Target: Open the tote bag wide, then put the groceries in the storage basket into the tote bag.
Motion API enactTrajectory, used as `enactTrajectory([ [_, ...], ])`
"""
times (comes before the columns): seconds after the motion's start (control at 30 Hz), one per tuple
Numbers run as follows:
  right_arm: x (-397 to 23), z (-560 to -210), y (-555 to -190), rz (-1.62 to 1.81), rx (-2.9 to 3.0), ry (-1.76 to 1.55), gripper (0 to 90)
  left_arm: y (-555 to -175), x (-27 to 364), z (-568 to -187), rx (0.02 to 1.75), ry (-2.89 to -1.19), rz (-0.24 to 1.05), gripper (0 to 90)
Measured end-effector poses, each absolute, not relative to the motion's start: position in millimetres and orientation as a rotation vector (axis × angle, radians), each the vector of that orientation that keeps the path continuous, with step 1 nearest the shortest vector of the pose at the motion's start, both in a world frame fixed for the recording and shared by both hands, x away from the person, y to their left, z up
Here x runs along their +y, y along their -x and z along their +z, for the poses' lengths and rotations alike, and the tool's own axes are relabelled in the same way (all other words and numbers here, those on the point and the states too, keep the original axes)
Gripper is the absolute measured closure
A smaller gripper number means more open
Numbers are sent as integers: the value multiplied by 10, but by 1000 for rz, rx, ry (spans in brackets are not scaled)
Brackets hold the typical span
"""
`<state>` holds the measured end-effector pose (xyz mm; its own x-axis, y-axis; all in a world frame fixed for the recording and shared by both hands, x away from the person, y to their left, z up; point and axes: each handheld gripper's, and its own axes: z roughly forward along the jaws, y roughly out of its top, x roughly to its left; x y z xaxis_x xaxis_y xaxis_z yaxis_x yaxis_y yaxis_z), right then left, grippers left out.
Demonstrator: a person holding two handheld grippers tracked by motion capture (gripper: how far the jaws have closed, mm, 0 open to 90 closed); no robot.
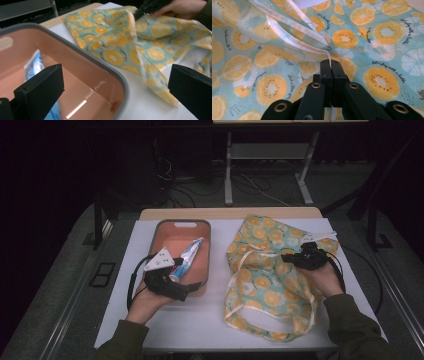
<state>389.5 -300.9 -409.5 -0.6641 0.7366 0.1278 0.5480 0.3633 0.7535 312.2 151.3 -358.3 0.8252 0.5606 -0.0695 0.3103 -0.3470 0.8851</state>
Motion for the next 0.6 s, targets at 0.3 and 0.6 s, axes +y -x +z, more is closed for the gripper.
enactTrajectory([
  [0.3,-3002,-4096,-3895,1188,2394,-1149,894,-3441,1516,-3553,662,-1931,303,0],
  [0.6,-2978,-4099,-3900,1183,2402,-1136,894,-3728,1532,-3570,705,-1981,333,0],
])
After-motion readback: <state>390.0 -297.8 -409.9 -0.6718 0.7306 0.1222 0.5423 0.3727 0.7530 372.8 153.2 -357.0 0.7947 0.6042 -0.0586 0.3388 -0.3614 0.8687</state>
